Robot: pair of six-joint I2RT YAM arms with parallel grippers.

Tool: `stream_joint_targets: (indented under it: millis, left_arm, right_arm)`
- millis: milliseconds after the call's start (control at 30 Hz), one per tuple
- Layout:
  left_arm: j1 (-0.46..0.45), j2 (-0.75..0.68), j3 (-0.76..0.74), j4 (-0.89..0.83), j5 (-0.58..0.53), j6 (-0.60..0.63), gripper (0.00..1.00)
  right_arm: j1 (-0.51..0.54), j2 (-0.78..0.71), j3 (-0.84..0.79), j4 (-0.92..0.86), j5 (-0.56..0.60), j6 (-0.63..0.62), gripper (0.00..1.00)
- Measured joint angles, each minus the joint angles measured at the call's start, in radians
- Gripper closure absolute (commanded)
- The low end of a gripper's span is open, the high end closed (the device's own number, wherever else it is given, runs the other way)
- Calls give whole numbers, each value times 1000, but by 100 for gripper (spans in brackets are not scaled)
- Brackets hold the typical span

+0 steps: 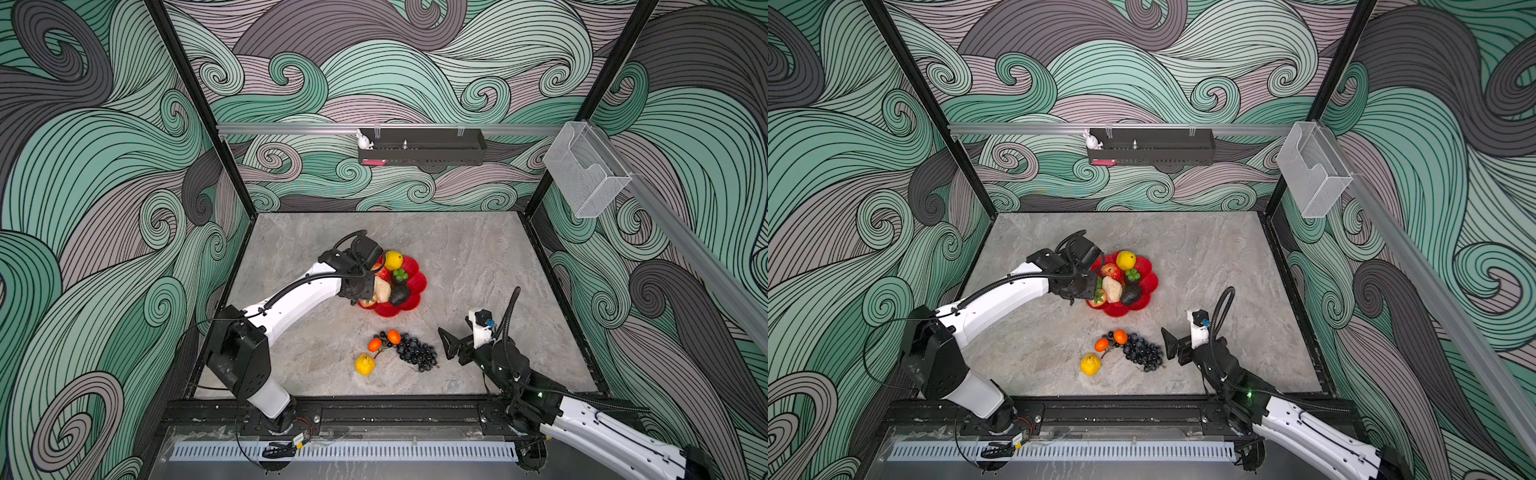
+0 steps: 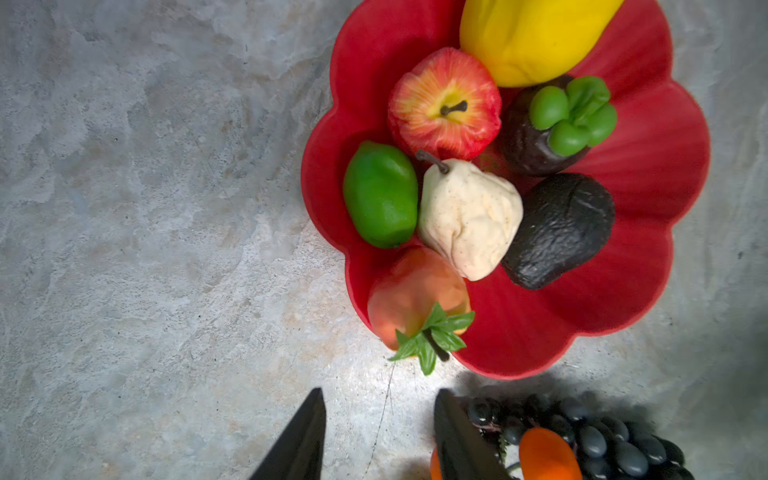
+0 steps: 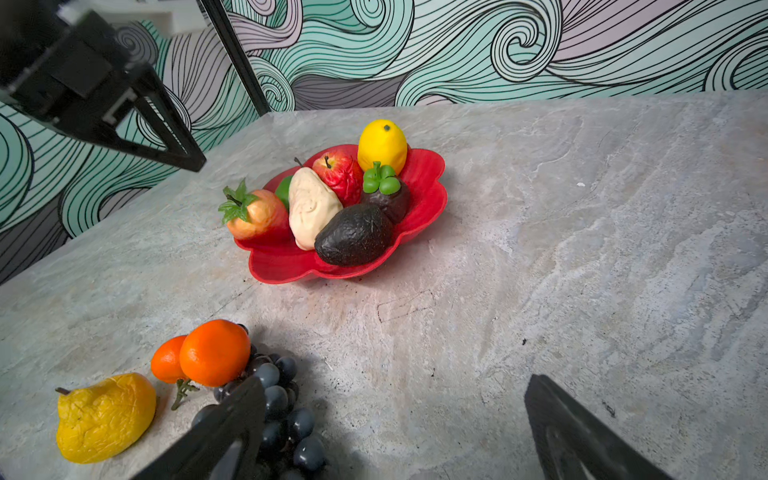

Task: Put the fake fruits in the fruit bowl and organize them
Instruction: 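Withdraw the left gripper while the right gripper reaches to the yellow lemon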

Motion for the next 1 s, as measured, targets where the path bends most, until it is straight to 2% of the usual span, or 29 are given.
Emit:
stream_joint_targets:
  millis: [200,400,467,600,700,800,900,1000]
  left_arm:
    - [0,-20,-56,31,31,10,54]
    - [0,-65,-102,50,50,17,57]
    - [0,-141,-138,63,45,19,55]
    - [0,-384,-218,95,5,35,51]
    - [3,-595,-279,129,-61,56,43]
    - [6,-776,-312,133,-132,81,40]
    - [8,-913,-314,134,-183,125,39]
    - [9,-1037,-326,147,-200,190,33]
  right_arm:
    - [0,68,52,-2,-30,11,5]
    - [0,125,108,-37,-79,36,13]
    - [0,146,138,-60,-114,44,13]
    - [21,216,225,-111,-185,58,14]
    - [92,301,301,-145,-210,62,14]
    - [193,412,373,-154,-218,58,14]
    - [278,551,445,-152,-233,53,12]
    - [342,692,514,-146,-250,36,8]
